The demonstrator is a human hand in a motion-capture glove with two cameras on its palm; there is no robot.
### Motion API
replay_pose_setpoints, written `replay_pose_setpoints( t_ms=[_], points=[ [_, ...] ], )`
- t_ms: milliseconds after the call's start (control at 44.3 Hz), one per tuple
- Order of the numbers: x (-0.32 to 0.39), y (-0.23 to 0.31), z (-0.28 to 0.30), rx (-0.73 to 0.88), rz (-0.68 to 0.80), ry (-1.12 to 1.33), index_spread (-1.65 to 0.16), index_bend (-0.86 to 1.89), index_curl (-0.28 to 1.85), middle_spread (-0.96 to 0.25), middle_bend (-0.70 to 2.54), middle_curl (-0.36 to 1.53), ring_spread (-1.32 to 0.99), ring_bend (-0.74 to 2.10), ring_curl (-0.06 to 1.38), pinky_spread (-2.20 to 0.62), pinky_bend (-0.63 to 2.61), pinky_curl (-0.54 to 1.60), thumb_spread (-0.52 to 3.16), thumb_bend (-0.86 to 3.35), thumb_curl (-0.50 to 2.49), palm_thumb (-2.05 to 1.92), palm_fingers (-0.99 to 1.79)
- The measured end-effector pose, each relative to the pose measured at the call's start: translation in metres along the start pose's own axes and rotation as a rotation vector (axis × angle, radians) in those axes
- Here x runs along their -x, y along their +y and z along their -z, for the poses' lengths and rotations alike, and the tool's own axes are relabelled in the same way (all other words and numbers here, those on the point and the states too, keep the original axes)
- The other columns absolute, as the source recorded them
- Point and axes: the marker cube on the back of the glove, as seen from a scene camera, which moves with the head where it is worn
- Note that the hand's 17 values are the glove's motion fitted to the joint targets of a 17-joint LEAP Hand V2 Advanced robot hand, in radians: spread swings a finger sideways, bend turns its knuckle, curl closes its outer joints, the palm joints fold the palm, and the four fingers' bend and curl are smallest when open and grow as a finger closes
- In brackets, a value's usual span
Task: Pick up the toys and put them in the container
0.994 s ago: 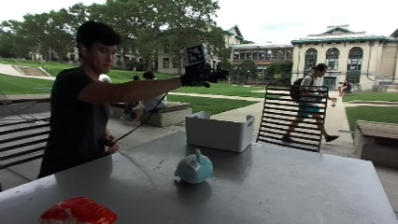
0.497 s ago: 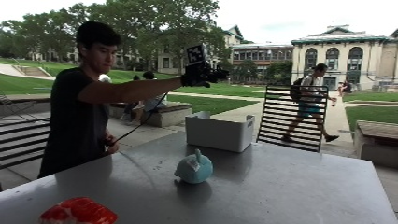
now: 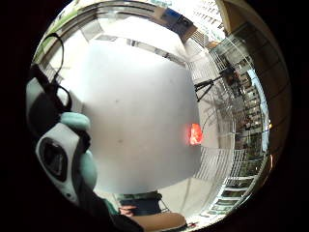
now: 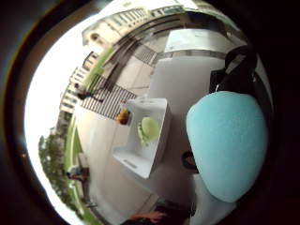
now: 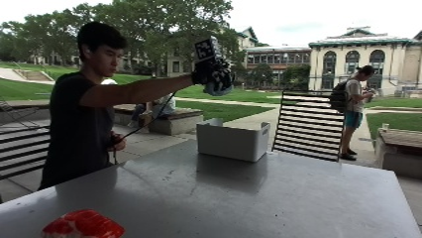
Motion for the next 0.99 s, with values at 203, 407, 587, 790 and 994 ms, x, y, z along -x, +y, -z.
replay_pose_setpoints(
  t_ms=[203,407,587,790,994],
  points=[
    [0.105,0.015,0.01,0.007,0.178,-0.132,-0.34,0.38,0.55,-0.44,0.61,0.65,-0.41,1.11,0.5,-0.44,1.0,0.43,0.46,0.18,0.87,0.68,1.07],
    [0.117,0.021,-0.031,0.058,0.227,-0.137,-0.35,0.34,0.59,-0.46,0.56,0.68,-0.41,1.09,0.5,-0.45,0.99,0.43,0.45,0.15,0.91,0.68,1.05],
    [0.139,0.032,-0.062,0.131,0.227,-0.087,-0.37,0.27,0.63,-0.47,0.52,0.69,-0.42,1.06,0.49,-0.45,0.99,0.43,0.47,0.13,0.94,0.68,1.02],
    [0.139,0.046,-0.081,0.275,0.36,-0.088,-0.37,0.04,0.58,-0.38,0.25,0.65,-0.36,0.97,0.49,-0.38,1.19,0.49,0.8,-0.02,0.86,0.42,0.36],
    [0.116,0.039,-0.07,0.202,0.28,-0.074,-0.34,0.06,0.43,-0.13,0.14,0.54,-0.14,0.58,0.35,-0.15,1.42,0.5,0.95,-0.11,0.61,-0.06,-0.2]
  ],
)
